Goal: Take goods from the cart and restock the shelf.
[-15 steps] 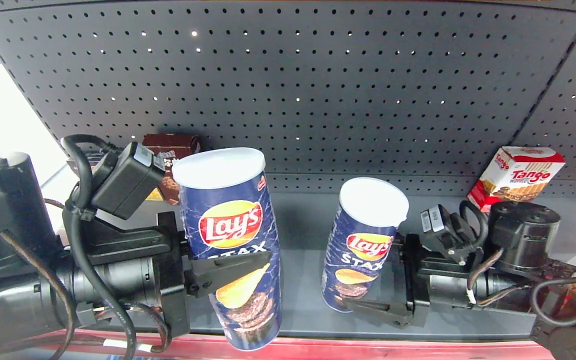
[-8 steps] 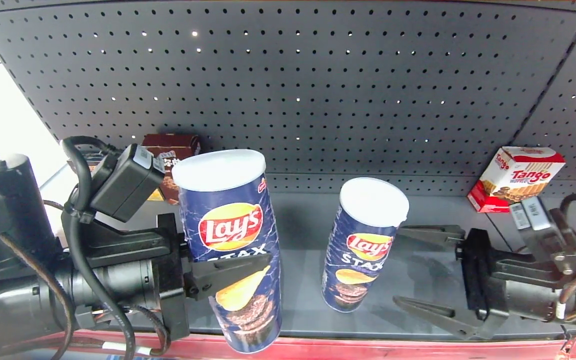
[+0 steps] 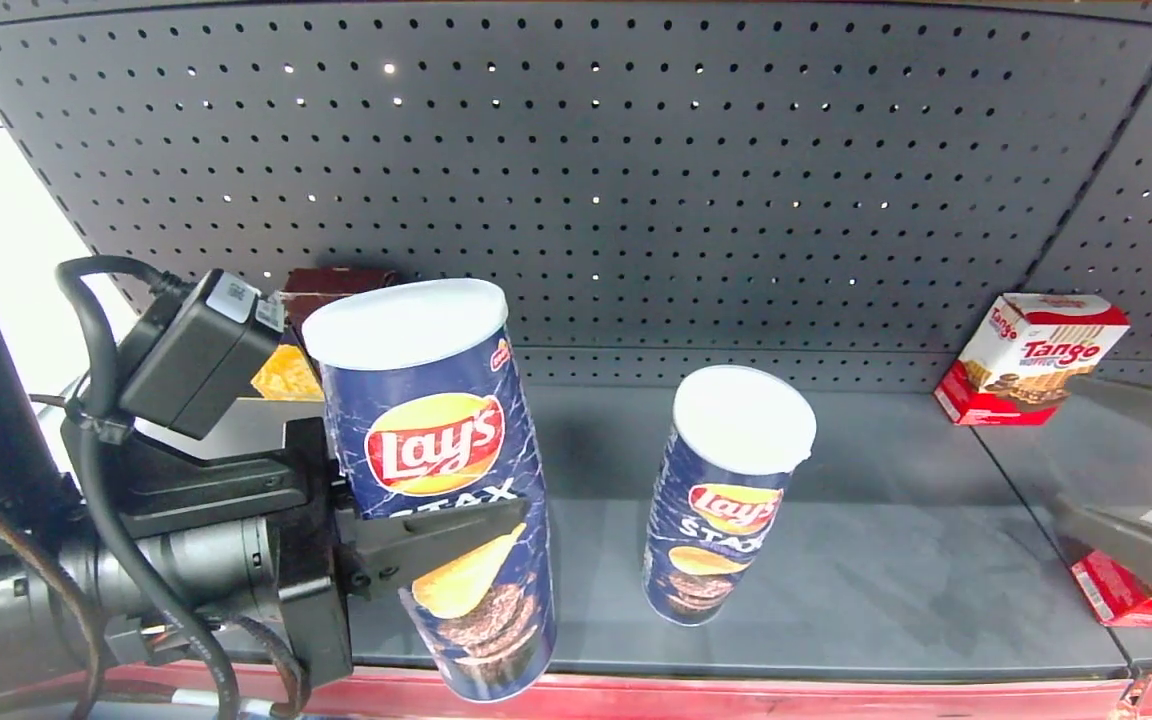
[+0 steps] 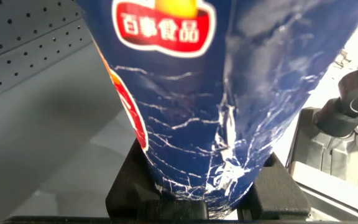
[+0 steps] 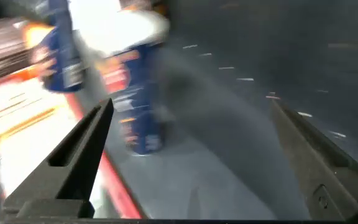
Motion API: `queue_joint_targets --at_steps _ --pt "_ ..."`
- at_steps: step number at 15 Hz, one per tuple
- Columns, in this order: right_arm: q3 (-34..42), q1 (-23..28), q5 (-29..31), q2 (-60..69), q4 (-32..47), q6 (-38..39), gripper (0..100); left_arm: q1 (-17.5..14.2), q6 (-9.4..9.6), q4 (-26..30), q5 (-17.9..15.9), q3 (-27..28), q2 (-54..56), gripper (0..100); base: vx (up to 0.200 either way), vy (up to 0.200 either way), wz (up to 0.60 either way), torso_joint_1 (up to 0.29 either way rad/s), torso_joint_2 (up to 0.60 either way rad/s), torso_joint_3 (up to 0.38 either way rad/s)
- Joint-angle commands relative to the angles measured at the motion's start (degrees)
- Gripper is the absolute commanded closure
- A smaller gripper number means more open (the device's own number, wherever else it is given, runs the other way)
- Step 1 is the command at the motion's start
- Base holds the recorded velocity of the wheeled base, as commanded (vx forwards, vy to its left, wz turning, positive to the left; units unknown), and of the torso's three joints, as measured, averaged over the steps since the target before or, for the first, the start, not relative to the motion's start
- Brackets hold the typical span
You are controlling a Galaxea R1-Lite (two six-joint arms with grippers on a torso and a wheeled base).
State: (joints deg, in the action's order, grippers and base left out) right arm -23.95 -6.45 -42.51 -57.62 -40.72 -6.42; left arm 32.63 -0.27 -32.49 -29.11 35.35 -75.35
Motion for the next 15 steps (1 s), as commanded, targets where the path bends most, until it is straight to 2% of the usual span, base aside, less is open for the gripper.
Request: queue_joint_targets --at_steps 1,3,6,9,10,11,14,15 --pt "2.07 7.77 0.67 13.15 3.01 4.49 0 0.06 0.00 0.06 0.11 -0.02 1.08 100 0.000 0.000 0.00 0.000 0.00 0.000" --pt "4.27 11.37 0.94 18.43 5.21 7.48 0 0.06 0.00 0.06 0.11 -0.02 1.87 100 0.000 0.000 0.00 0.000 0.00 0.000" --pt "9.89 15.50 3.22 26.60 10.48 7.65 0 0.06 0.00 0.14 0.11 0.07 2.66 100 0.000 0.000 0.00 0.000 0.00 0.000" --pt "13.93 15.59 8.32 36.09 20.24 7.65 0 0.24 0.00 0.06 0.11 0.24 3.02 100 0.000 0.000 0.00 0.000 0.00 0.000" --pt "13.93 15.59 8.32 36.09 20.24 7.65 0 0.24 0.00 0.06 0.11 0.24 3.02 100 0.000 0.000 0.00 0.000 0.00 0.000" --pt "15.43 15.59 11.48 42.60 27.88 7.65 0 0.41 0.00 0.14 0.11 -0.20 3.63 100 0.000 0.000 0.00 0.000 0.00 0.000" --pt "18.24 15.59 15.61 51.65 36.67 7.39 0 0.59 0.00 0.14 0.11 -0.55 3.63 100 0.000 0.000 0.00 0.000 0.00 0.000" --pt "18.51 15.59 18.60 51.56 36.59 7.48 0 0.68 0.00 0.14 0.11 -0.55 3.63 100 0.000 0.000 0.00 0.000 0.00 0.000"
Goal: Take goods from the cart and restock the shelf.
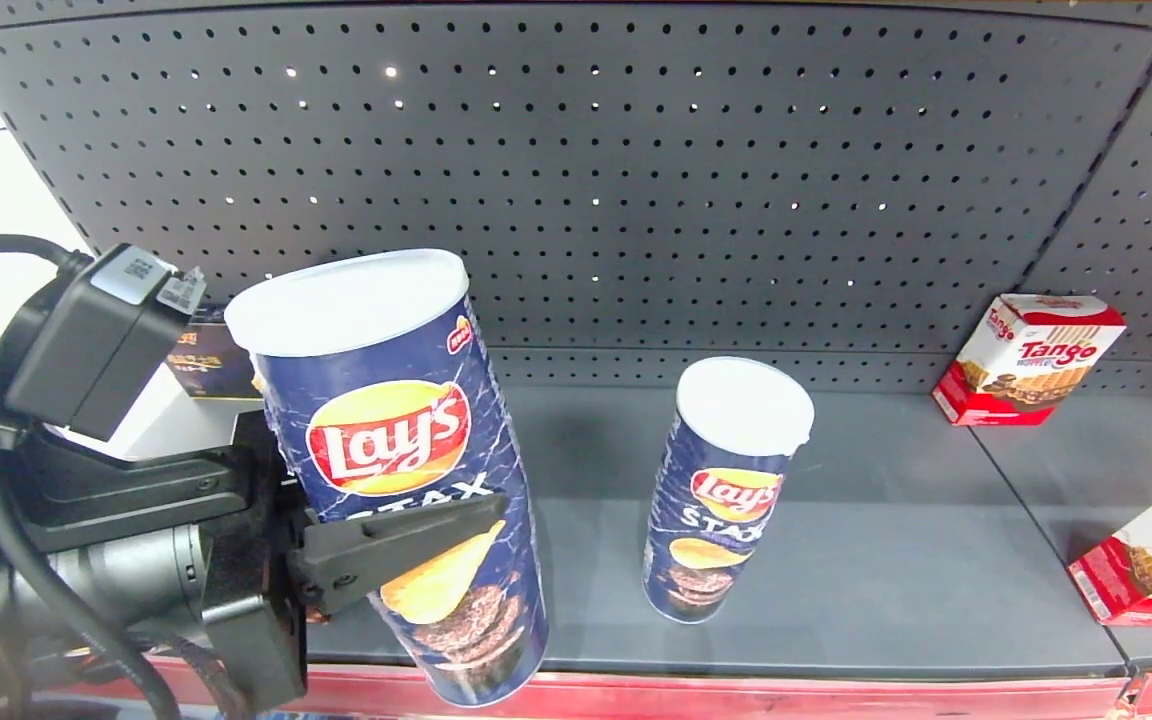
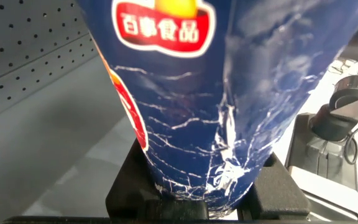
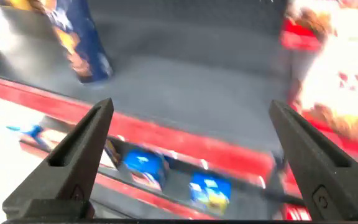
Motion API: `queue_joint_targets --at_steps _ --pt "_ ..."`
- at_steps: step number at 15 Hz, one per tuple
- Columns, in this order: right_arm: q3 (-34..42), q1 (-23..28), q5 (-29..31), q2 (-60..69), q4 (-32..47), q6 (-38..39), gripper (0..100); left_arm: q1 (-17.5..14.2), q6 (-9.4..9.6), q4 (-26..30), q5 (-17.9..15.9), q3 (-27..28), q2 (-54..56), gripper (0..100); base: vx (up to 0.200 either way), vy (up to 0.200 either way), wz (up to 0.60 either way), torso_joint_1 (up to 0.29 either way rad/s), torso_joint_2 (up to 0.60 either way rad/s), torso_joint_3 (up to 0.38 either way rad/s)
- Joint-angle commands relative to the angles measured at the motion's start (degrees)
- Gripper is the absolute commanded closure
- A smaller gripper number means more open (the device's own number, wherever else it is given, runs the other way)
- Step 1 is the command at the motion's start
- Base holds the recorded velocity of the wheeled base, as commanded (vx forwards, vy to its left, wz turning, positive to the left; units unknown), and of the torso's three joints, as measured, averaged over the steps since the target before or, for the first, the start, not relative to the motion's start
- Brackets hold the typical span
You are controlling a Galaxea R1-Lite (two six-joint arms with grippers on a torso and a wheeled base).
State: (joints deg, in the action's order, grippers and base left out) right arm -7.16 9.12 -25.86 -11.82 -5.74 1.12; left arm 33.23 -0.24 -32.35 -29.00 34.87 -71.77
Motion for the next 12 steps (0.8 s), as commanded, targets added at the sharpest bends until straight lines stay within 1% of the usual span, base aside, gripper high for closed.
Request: queue_joint_targets --at_steps 1,2,3,5,6,7,8,10,12 --pt "1.88 0.02 6.26 5.76 1.61 0.02 0 0.08 -0.02 0.01 0.00 -0.15 0.14 100 0.000 0.000 0.00 0.000 0.00 0.000" --pt "2.06 0.02 7.93 5.76 1.70 0.02 0 0.08 -0.02 0.01 0.00 -0.15 0.14 100 0.000 0.000 0.00 0.000 0.00 0.000" --pt "3.38 0.02 15.57 5.76 1.70 0.02 0 0.08 -0.02 0.19 0.00 -0.24 0.66 100 0.000 0.000 0.00 0.000 0.00 0.000" --pt "6.98 0.02 28.14 5.76 1.61 -0.59 0 0.08 -0.11 0.01 0.00 -1.29 1.10 100 0.000 0.000 0.00 0.000 0.00 0.000" --pt "7.16 0.02 32.18 5.67 1.87 -1.12 0 0.08 -0.11 0.01 0.00 -1.55 1.37 100 0.000 0.000 0.00 0.000 0.00 0.000" --pt "7.16 0.02 34.29 5.76 1.79 -1.74 0 0.08 -0.11 0.01 0.00 -2.26 1.81 100 0.000 0.000 0.00 0.000 0.00 0.000" --pt "7.16 0.02 30.25 5.76 1.87 -2.18 0 0.08 -0.11 0.01 -0.09 -2.35 1.81 100 0.000 0.000 0.00 0.000 0.00 0.000" --pt "7.16 0.02 17.16 5.76 2.14 -4.37 0 0.08 -0.11 0.01 -0.09 -1.73 1.81 100 0.000 0.000 0.00 0.000 0.00 0.000" --pt "7.16 0.02 16.54 5.67 2.49 -4.20 0 0.08 -0.11 0.01 -0.09 -1.55 1.81 100 0.000 0.000 0.00 0.000 0.00 0.000"
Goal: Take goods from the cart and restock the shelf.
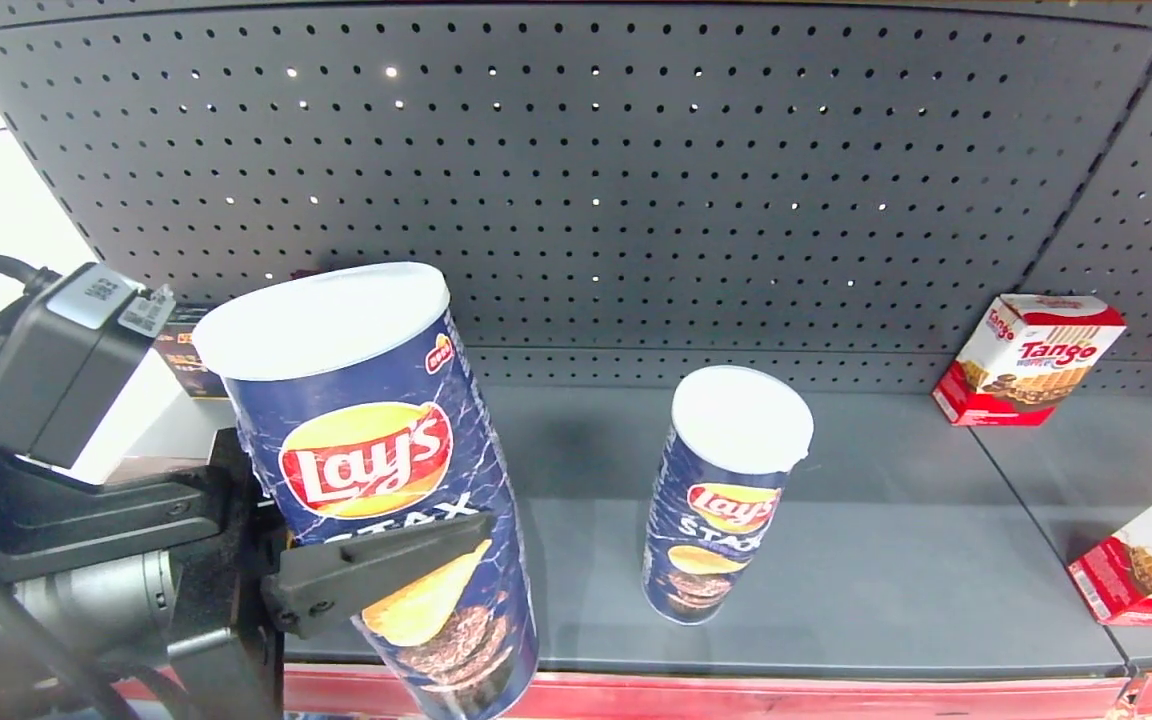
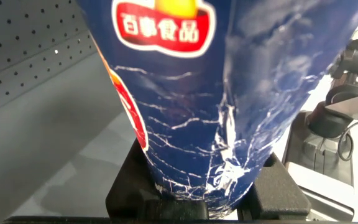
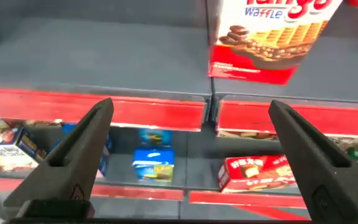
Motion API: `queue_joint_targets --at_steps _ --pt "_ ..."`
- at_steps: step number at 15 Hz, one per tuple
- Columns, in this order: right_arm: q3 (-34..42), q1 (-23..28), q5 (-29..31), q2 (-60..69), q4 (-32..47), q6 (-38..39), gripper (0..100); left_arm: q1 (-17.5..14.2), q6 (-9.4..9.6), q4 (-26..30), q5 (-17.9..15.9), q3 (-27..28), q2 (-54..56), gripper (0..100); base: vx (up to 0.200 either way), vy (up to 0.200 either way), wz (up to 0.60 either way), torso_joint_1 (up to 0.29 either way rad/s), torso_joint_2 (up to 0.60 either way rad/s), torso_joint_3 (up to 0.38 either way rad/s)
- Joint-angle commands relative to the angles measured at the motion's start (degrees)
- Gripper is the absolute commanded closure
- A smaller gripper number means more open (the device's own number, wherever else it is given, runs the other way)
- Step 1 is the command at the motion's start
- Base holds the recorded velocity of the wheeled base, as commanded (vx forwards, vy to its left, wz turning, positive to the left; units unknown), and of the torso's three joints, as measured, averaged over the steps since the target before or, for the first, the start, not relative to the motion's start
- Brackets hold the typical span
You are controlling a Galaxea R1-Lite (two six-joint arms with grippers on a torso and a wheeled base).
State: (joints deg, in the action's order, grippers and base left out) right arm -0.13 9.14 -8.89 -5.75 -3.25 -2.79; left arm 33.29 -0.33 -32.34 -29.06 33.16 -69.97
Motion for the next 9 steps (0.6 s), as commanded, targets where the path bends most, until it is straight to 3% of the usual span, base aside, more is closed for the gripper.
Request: queue_joint_targets --at_steps 1,2,9 --pt "0.13 0.00 1.06 -0.31 0.00 0.95 0 0.02 -0.11 0.00 -0.03 0.15 0.01 100 0.000 0.000 0.00 0.000 0.00 0.000" --pt "0.13 0.00 14.34 -0.31 1.76 4.46 0 -0.07 -0.11 -0.09 0.15 0.33 0.01 100 0.000 0.000 0.00 0.000 0.00 0.000" --pt "0.13 0.09 12.93 -0.40 3.34 2.53 0 0.02 0.15 0.35 -0.12 0.42 0.01 100 0.000 0.000 0.00 0.000 0.00 0.000"
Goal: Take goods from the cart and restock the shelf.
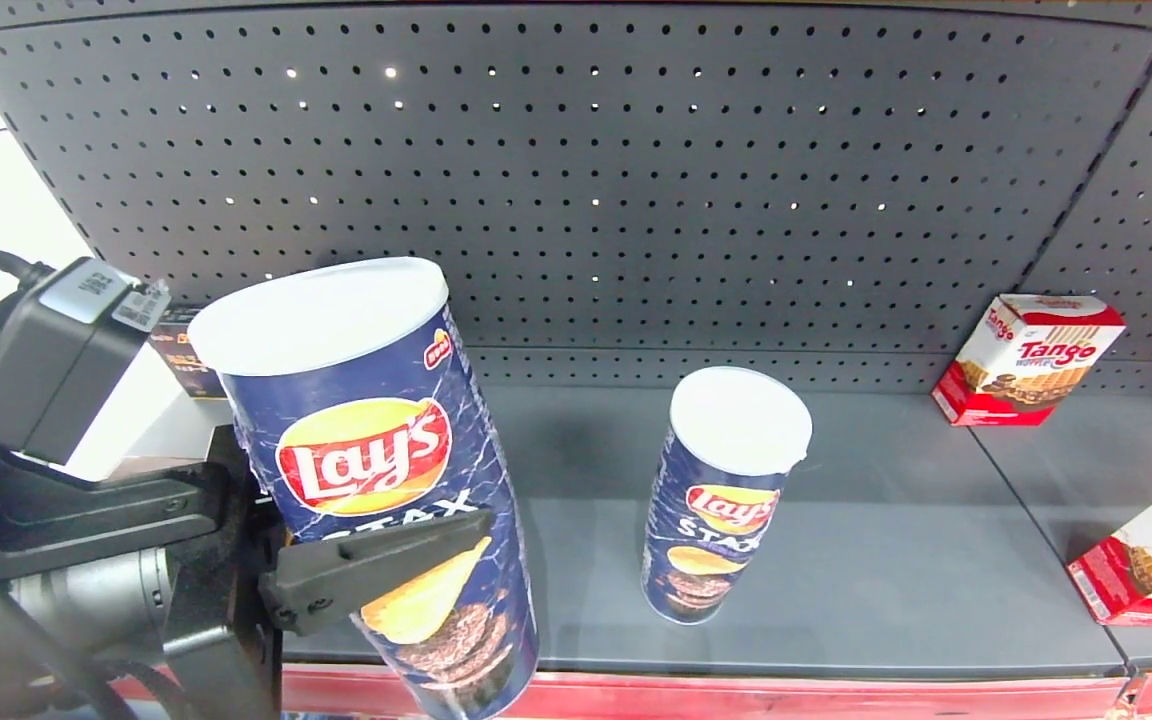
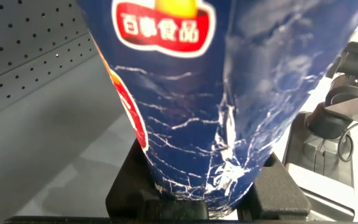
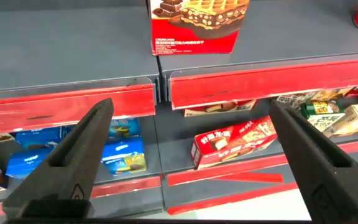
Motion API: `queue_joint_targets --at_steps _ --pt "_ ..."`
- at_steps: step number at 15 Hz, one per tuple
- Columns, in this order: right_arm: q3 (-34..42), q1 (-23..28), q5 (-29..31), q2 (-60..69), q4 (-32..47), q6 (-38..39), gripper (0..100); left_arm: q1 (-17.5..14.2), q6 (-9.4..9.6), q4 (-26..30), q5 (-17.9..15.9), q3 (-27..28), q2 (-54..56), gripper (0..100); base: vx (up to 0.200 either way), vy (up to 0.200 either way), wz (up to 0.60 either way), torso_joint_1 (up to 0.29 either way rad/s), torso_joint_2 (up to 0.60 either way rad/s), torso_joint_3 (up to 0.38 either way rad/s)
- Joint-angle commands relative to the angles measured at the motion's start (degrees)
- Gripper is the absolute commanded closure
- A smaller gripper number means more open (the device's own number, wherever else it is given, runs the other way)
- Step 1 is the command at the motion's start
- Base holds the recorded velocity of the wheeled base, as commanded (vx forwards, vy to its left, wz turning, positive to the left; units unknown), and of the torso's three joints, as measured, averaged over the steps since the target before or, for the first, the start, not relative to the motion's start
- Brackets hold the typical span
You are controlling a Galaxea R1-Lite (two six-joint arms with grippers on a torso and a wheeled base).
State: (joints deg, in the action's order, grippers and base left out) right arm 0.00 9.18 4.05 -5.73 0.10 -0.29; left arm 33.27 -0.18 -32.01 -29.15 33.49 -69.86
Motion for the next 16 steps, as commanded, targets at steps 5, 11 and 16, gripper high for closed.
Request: queue_joint_targets --at_steps 5,11,16 --pt "0.00 0.05 0.00 -0.33 -0.01 0.03 0 -0.75 0.71 0.11 0.14 4.57 -4.67 100 0.000 0.000 0.00 0.000 0.00 0.000" --pt "0.00 0.05 0.00 -0.42 -0.01 -0.06 0 -4.97 7.39 -0.42 -1.70 8.52 -12.31 100 0.000 0.000 0.00 0.000 0.00 0.000" --pt "0.00 0.05 0.00 -0.42 -0.01 -0.06 0 -5.76 6.86 -7.63 -4.34 18.54 -21.89 100 0.000 0.000 0.00 0.000 0.00 0.000"
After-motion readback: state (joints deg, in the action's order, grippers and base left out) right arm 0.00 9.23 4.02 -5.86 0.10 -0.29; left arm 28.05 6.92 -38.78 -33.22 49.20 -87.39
